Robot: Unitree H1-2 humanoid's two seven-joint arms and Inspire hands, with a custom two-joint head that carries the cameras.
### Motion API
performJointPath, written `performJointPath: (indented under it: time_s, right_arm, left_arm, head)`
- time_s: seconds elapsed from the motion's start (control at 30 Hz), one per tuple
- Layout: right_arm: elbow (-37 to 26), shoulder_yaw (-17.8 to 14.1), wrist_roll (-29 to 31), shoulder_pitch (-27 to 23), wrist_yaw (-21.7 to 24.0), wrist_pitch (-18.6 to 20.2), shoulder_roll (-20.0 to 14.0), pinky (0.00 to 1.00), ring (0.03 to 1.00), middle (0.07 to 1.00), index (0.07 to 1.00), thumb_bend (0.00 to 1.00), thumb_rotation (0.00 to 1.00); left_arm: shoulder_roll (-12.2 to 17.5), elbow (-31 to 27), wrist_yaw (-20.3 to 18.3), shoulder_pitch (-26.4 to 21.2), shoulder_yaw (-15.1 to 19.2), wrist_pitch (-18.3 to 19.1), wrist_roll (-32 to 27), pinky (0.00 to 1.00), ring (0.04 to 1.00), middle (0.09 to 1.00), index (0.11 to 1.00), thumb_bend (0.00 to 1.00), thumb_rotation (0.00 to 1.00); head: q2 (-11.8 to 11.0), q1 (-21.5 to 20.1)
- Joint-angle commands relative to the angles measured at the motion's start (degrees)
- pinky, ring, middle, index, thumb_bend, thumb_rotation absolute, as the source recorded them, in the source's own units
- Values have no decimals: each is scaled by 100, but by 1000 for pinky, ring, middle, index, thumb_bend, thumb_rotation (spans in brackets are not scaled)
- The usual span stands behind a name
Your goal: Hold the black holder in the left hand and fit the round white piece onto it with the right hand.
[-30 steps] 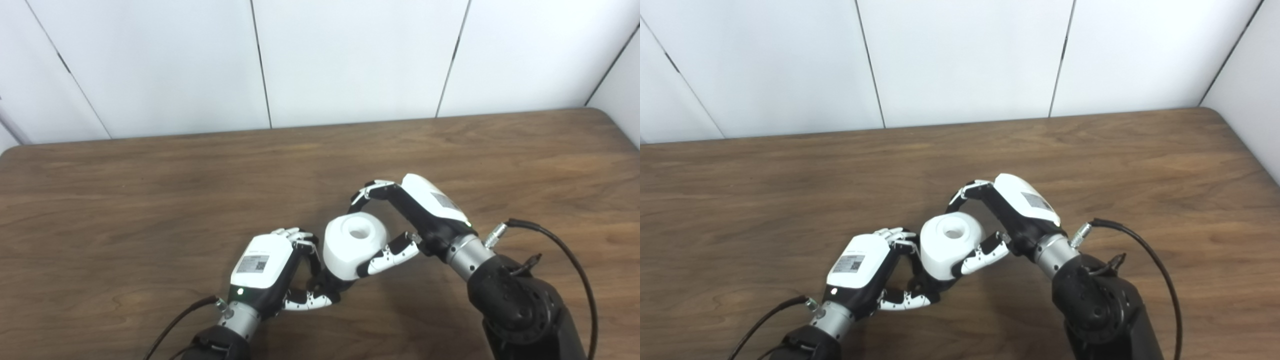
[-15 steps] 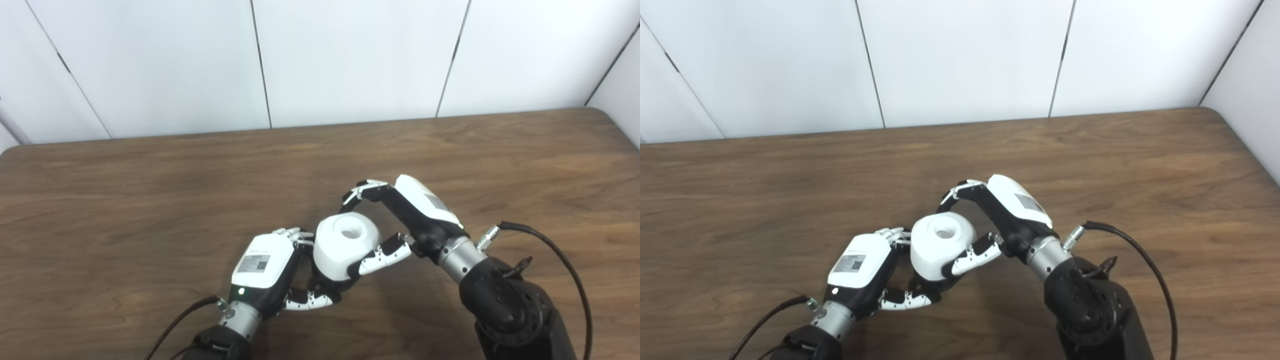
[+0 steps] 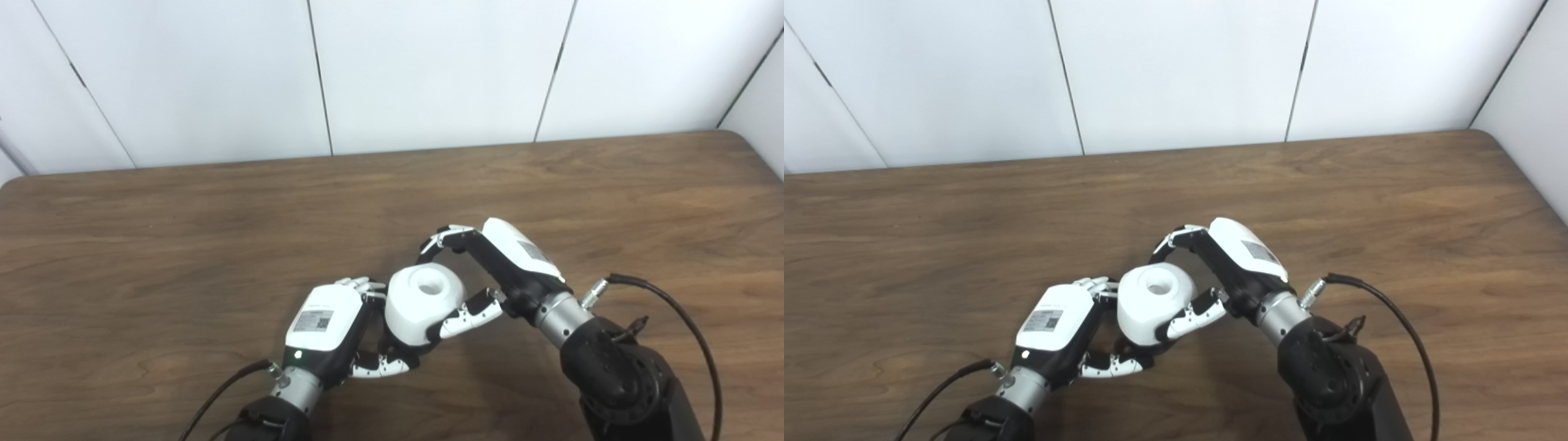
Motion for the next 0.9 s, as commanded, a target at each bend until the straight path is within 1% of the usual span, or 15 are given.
performJointPath:
  time_s: [0.0, 0.33, 0.7, 0.87]
  right_arm:
    - [-19, 30, 27, -48, -100, -183, -59, 782, 883, 766, 483, 522, 139]
    - [123, 141, 62, 52, -289, -391, -149, 784, 888, 766, 483, 522, 138]
    - [247, 270, 72, 147, -437, -437, -77, 764, 891, 763, 483, 522, 137]
    - [305, 315, 105, 152, -514, -470, -65, 762, 885, 757, 483, 523, 138]
  left_arm:
    - [14, 107, -411, 64, -173, 20, 121, 875, 863, 785, 488, 520, 47]
    - [28, 97, -384, 56, -198, 44, 100, 872, 861, 784, 488, 520, 48]
    - [4, 113, -322, 69, -197, 38, 78, 876, 858, 780, 488, 520, 47]
    - [-1, 108, -371, 53, -218, 68, 131, 877, 860, 784, 488, 520, 48]
  head:
    - [7, -3]
    - [16, -16]
    - [19, -21]
    - [18, -13]
